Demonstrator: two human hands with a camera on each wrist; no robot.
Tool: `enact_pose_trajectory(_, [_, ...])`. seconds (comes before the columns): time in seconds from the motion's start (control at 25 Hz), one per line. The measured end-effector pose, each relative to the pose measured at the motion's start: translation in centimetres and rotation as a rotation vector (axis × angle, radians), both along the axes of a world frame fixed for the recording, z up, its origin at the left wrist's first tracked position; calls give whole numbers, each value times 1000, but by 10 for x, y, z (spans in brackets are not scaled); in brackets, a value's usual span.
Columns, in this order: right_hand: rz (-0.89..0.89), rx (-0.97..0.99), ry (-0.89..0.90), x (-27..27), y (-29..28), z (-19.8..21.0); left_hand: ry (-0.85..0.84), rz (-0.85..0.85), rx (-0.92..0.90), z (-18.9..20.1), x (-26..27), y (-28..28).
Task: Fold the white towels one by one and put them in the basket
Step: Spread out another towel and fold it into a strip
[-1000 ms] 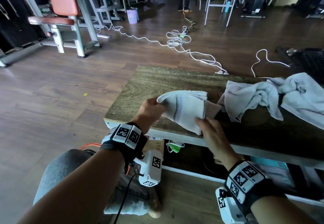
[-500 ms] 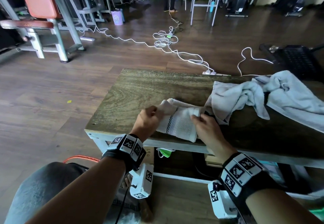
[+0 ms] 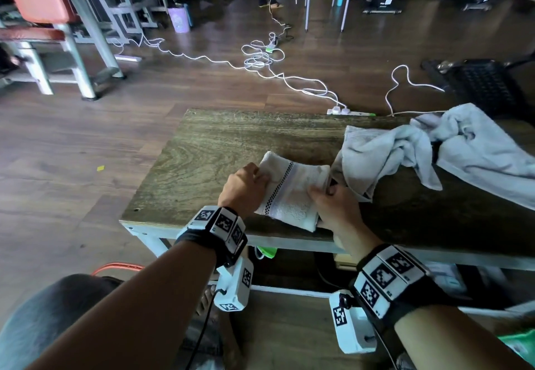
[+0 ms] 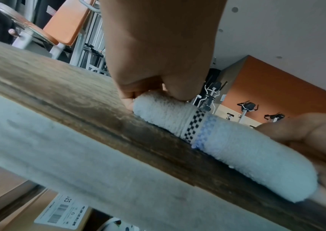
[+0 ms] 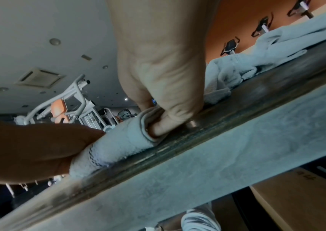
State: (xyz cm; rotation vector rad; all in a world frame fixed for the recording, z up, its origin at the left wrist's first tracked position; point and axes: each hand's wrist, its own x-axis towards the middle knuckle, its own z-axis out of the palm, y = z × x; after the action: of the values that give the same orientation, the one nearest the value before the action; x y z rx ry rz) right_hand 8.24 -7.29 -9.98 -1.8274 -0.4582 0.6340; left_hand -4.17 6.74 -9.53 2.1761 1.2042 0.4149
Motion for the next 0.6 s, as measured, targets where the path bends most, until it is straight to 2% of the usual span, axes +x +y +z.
enact_pose_trajectory(0.16, [-3, 37, -176, 3, -5, -3, 39, 1, -1, 0, -2, 3])
enact_pose_trajectory(0.36, [6, -45, -79, 3, -6, -6, 99, 41, 17, 1, -4, -7])
enact_pose_trajectory(0.6, [27, -45, -87, 2, -7, -1, 154, 38, 75, -3, -7, -10])
